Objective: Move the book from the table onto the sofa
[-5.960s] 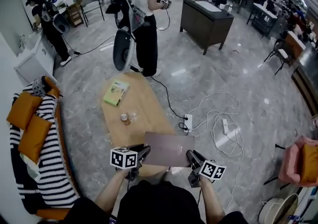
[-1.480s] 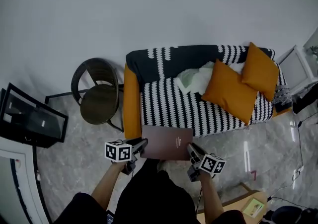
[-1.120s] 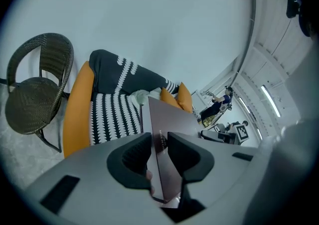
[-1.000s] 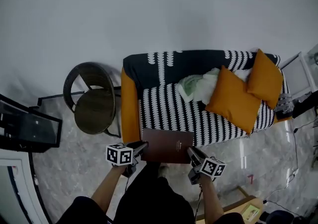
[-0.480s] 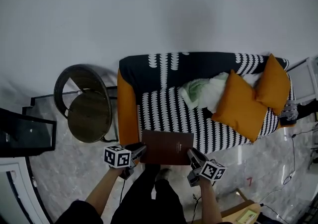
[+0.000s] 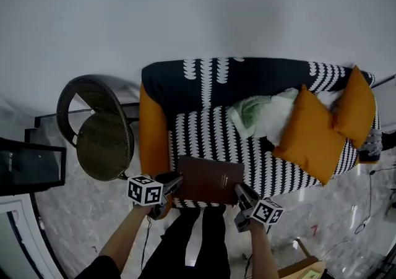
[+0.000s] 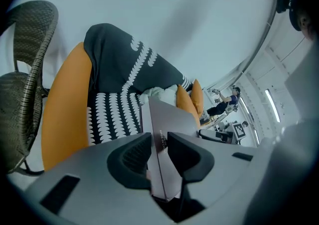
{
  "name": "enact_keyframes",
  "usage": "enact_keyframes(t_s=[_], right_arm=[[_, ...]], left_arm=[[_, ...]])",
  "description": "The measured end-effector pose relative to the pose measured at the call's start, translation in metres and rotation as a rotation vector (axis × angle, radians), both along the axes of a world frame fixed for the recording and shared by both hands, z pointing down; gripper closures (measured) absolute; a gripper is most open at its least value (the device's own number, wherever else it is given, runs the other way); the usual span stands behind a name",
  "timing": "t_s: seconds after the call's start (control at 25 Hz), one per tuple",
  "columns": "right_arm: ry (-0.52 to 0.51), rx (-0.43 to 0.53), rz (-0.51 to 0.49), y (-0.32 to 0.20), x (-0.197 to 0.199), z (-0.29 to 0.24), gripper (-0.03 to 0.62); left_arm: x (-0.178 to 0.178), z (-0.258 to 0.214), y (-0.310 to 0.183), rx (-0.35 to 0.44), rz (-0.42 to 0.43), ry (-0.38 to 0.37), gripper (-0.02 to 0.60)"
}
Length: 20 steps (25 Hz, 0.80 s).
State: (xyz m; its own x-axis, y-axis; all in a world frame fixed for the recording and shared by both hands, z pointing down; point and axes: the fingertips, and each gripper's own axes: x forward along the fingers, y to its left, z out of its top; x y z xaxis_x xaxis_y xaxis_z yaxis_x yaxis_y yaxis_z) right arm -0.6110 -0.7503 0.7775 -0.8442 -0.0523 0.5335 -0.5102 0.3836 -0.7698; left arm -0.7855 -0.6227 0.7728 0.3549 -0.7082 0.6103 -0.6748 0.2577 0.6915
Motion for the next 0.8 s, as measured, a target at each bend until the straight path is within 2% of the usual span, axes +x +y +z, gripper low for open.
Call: enact_keyframes(t_s=[0.52,0.8], right_arm=[[0.013,-0.037,0.005,-0.055,-0.026,0.131,0.459],[0.034,-0.055,0.007,-0.066,-0.026,0.174,0.459]], left_arm=[[-0.024,0.129,-0.051,-0.030,-0.023,0.024,0.469],[-0.025,0.174,-0.062,-0.064,-0.021,0.042,0.469]])
